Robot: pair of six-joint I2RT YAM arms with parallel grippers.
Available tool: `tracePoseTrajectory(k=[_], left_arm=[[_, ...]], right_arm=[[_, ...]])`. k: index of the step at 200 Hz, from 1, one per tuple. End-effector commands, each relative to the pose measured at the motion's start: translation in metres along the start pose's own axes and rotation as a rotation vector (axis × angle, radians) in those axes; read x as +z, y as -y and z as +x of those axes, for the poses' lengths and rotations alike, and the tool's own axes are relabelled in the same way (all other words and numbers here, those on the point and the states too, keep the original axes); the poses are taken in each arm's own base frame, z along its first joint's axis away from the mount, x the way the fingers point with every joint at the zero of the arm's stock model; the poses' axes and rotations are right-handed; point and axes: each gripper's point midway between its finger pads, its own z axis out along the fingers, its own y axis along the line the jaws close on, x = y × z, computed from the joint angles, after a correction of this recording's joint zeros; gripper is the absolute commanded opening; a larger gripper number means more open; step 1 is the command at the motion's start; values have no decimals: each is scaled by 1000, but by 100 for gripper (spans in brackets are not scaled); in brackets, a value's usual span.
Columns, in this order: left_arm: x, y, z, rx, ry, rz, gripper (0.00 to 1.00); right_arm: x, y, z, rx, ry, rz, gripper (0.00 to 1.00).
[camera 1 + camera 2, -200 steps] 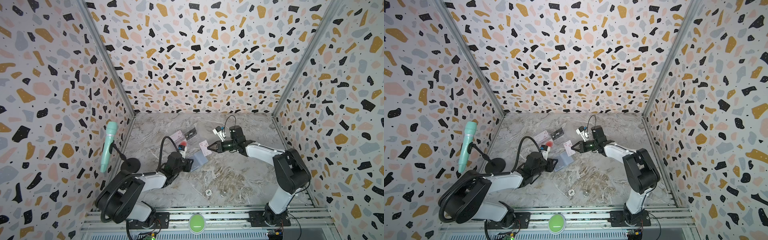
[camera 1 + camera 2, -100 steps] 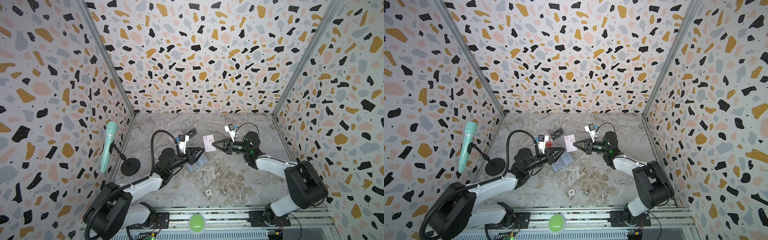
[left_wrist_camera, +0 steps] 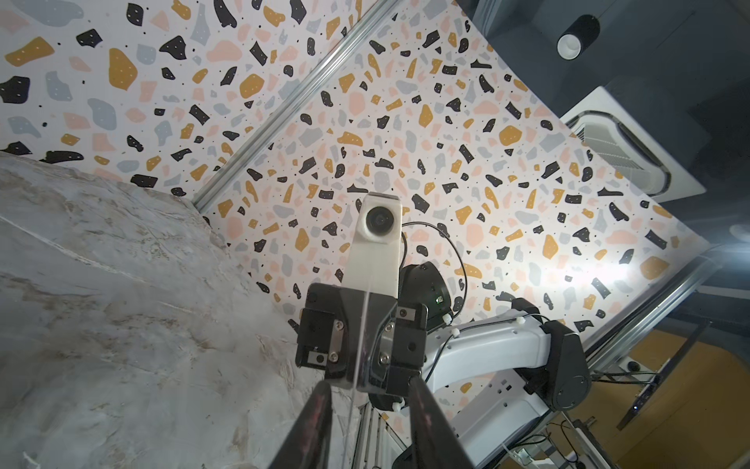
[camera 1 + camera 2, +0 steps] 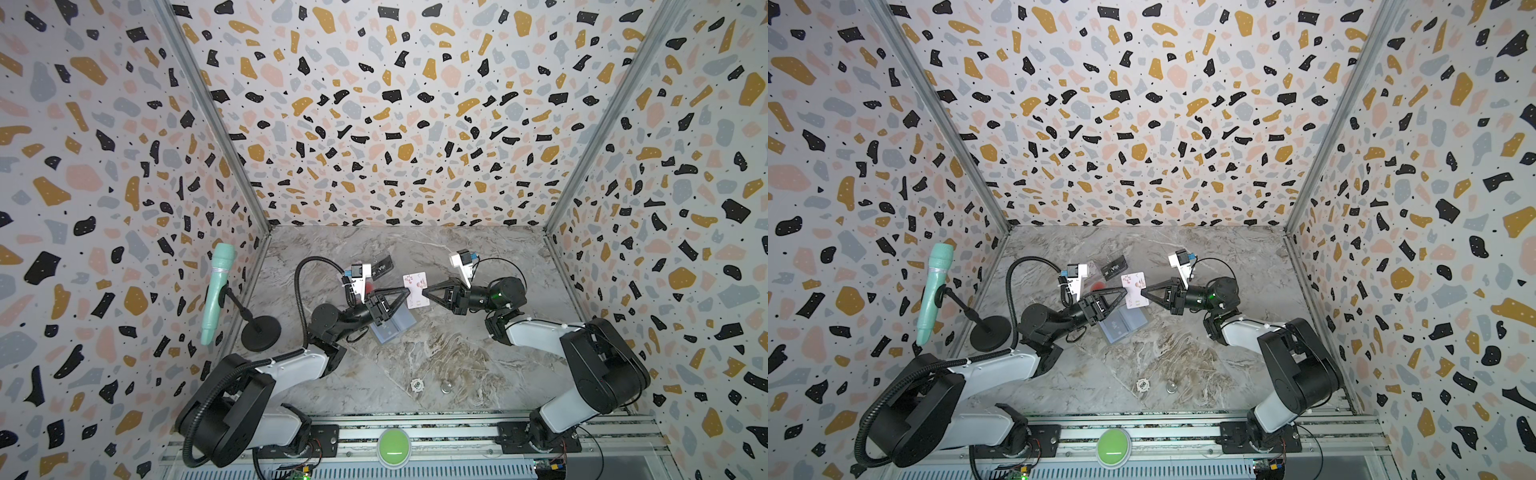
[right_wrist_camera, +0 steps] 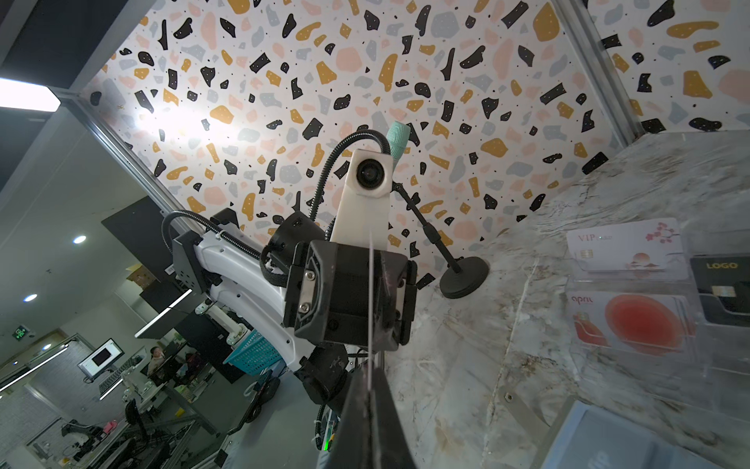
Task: Take the credit cards out of the card holder
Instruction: Place the credit card in the storage box.
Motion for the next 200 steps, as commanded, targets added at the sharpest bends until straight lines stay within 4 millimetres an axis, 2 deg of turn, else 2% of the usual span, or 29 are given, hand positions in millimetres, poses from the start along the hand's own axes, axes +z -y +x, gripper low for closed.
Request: tracePoseTrajectory(k=[1, 74, 108, 161, 164, 185, 200], left_arm=[[-4, 26, -9, 28, 33, 109, 29], [0, 20, -3, 15, 5, 98, 24], [6, 3, 9, 36, -57, 17, 20], [6, 0, 7, 81, -67, -46, 2], [7, 0, 7, 83, -71, -54, 1], [9, -11, 6, 149, -129, -146, 0], [6, -26, 5, 210, -211, -259, 0]], right_arm=[[2, -13, -8, -50, 12, -39, 0], [6, -11, -12, -33, 25, -58, 0], [7, -10, -13, -29, 26, -67, 0], [8, -4, -9, -14, 16, -57, 0], [8, -4, -9, -14, 15, -56, 3], [5, 1, -8, -13, 6, -33, 38], [0, 7, -6, -20, -2, 13, 51]])
